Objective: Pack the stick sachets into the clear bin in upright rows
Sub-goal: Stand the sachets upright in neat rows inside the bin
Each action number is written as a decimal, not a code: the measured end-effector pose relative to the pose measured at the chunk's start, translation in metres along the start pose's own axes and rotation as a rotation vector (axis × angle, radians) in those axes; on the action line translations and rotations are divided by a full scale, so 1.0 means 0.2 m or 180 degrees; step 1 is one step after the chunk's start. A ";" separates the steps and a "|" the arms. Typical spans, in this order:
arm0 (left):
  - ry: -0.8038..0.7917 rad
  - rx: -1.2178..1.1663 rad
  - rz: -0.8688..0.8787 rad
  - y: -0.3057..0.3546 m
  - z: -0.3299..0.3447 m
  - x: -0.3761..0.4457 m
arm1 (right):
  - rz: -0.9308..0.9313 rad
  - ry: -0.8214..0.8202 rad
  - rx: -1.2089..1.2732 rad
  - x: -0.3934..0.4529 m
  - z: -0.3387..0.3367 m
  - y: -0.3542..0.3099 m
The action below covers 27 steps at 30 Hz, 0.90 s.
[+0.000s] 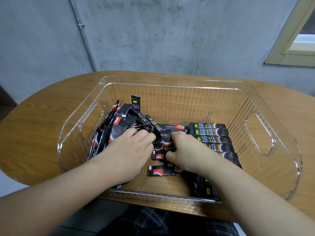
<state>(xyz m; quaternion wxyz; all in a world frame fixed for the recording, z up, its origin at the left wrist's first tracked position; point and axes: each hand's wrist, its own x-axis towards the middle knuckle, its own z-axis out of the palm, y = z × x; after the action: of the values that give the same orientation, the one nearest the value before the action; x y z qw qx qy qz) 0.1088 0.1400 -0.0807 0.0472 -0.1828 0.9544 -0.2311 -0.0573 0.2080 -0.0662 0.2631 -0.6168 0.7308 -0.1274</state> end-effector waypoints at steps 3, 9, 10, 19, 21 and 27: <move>-0.0004 0.0246 0.0018 -0.01 -0.02 0.00 | -0.0007 0.0007 -0.0008 0.00 0.00 0.00; -0.0578 0.0421 -0.0013 0.00 -0.03 0.02 | 0.0077 0.0053 0.0083 0.00 0.00 0.00; -0.0463 0.0258 -0.0063 0.01 -0.03 0.03 | 0.0093 0.0056 0.0090 0.00 0.00 0.00; -0.0767 0.0763 -0.0053 0.03 -0.05 0.09 | 0.0162 0.0022 0.0124 -0.01 0.00 0.00; -0.0791 0.0853 0.0038 0.02 -0.05 0.10 | 0.0140 0.0007 0.0138 -0.01 -0.01 0.00; -0.0884 0.0491 -0.0252 0.01 -0.05 0.12 | 0.0141 -0.0023 0.0113 -0.01 -0.01 0.00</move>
<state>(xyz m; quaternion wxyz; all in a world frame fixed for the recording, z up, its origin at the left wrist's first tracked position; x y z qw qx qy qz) 0.0846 0.1372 -0.0736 0.1835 -0.2464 0.9102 -0.2778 -0.0584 0.2094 -0.0637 0.2795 -0.5961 0.7410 -0.1322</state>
